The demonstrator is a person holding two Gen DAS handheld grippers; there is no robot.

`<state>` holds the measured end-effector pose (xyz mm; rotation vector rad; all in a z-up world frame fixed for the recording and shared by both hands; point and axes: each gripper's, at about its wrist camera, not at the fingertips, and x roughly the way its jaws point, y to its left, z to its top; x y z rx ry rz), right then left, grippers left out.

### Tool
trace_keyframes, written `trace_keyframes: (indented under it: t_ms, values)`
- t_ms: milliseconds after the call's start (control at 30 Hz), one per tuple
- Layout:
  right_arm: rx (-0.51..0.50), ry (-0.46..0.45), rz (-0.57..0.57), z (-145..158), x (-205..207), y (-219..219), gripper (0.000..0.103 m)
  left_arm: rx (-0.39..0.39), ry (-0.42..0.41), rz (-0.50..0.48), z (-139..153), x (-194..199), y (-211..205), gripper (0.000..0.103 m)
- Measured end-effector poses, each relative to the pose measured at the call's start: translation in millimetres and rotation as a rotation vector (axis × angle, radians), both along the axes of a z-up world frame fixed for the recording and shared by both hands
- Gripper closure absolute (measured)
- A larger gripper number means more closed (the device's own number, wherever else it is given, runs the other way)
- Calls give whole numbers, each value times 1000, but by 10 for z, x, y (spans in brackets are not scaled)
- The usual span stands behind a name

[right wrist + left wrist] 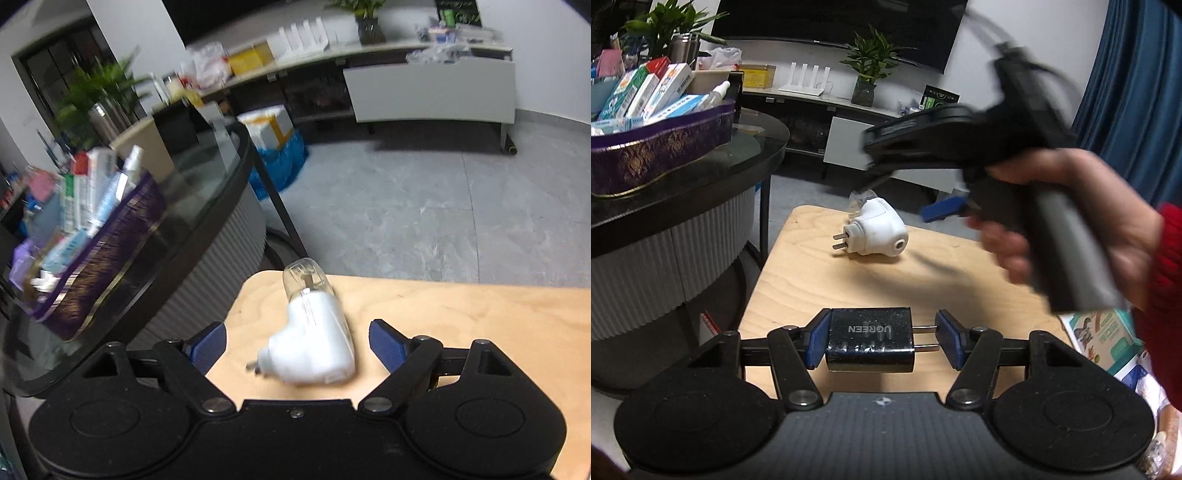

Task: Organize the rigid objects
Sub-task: 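Carry the charger with the left tool while the right tool carries the diffuser over the tray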

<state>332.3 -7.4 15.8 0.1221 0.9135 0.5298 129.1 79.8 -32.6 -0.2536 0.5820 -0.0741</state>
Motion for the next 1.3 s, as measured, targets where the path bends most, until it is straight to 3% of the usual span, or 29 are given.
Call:
trace_keyframes:
  t_ms: [167,200,233,267,333,467,633,733,933,1033,1100,1300]
  values:
    - [-141,6,5,-260,298,327,6,-17,-31,-4,17,2,3,42]
    - [-158,15,7,-332,337,371,20,-15,-36,-1,16,9,1,42]
    - [-170,29,5,-392,369,382,42,-15,-39,1,13,10,2,42]
    - [-176,-8,-2,-387,355,378,51,-19,-42,0,14,10,8,42]
    - [-167,8,-19,-367,291,303,53,-21,-52,0,11,-18,2,42]
    - [-138,-68,-37,-193,-96,-10,54,-17,-57,-8,9,-22,-23,42]
    - [-74,-141,-66,192,-824,-675,55,-39,-48,-34,18,-80,-81,42]
    - [-84,-210,-108,392,-1347,-1091,55,-14,-55,-67,106,-147,-231,42]
    - [-95,-297,-255,746,-2208,-1941,55,-25,-81,-202,407,-293,-759,42]
    - [-159,-348,-347,861,-2517,-2288,55,-26,-100,-280,573,-351,-1118,42]
    - [-181,-368,-400,915,-2650,-2500,55,-39,-98,-323,650,-344,-1334,42]
    - [-230,-394,-500,896,-2867,-2905,55,20,-108,-383,776,-292,-1904,42]
